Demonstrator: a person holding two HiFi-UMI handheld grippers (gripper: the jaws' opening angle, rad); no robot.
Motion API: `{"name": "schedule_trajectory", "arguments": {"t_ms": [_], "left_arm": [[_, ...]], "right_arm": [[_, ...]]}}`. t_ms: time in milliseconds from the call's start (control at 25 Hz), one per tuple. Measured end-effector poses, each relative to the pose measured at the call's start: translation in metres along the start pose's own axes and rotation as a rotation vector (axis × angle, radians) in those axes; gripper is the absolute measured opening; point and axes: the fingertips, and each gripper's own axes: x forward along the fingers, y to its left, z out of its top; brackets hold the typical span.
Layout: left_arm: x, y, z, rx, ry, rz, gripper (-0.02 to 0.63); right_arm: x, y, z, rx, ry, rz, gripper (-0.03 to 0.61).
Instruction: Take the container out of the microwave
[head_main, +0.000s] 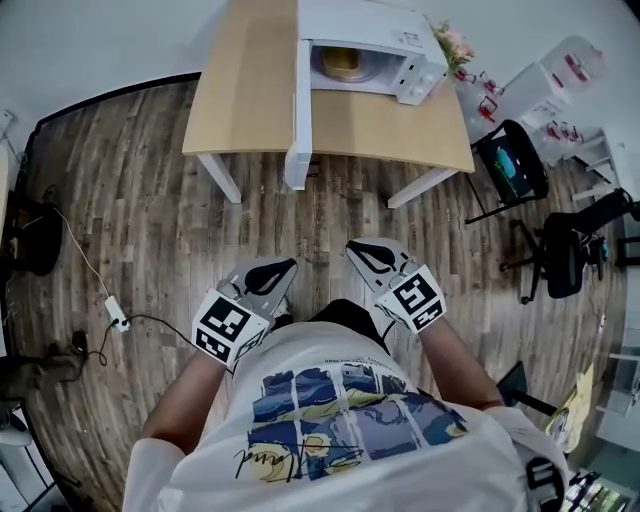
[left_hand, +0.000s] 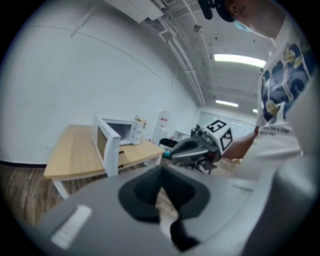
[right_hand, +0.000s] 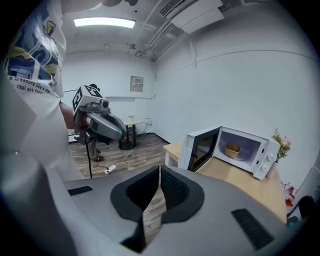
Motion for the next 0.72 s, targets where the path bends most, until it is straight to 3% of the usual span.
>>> {"name": "schedule_trajectory", "arguments": {"t_ms": [120,360,720], "left_arm": [[0.001,0.036,0.009,-0.001,-0.008,0.003,0.009],[0.011,0.077,0.030,-0.055,-0.058,0.050,0.009],[0.048,0.143,0.069,-0.094,-0.054,0.198,0.009]], "right_arm": [[0.022,-0.028,0.007,-0.017,0.017,-0.058,0.008],[0.060,-0.099,0.004,-0.100,0.088,-0.085,0.008],[0.142,-0.259,0.005,-0.308,0.175,-0.085,0.029]]}}
